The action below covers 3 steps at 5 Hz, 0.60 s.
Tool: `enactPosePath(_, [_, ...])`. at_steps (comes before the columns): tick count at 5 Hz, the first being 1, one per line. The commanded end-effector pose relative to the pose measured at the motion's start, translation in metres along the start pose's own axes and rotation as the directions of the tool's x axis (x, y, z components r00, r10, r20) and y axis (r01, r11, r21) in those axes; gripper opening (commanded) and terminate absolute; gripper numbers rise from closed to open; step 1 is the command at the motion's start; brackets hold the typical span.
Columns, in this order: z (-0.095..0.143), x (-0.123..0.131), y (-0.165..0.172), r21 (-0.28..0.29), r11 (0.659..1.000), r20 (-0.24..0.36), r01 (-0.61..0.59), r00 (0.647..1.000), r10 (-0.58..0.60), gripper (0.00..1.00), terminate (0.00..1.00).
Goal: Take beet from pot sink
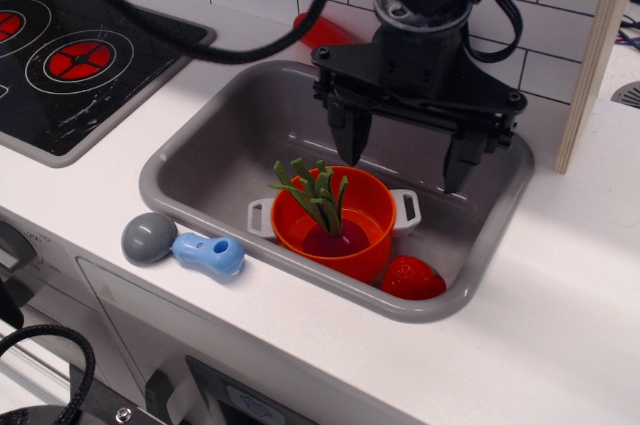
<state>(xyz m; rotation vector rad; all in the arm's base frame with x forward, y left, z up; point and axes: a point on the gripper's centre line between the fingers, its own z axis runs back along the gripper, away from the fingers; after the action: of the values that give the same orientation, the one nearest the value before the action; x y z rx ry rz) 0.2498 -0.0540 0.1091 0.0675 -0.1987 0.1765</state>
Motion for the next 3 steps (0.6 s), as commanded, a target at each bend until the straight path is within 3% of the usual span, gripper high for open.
enactPosePath(1, [0.0,0.0,0.0,0.0,1.0,0.0,0.0,1.0,0.0,1.0,0.0])
enactPosePath(3, [-0.016,0.034,0.018,-0.003,0.996,0.044,-0.084,0.996,0.084,1.0,0.0])
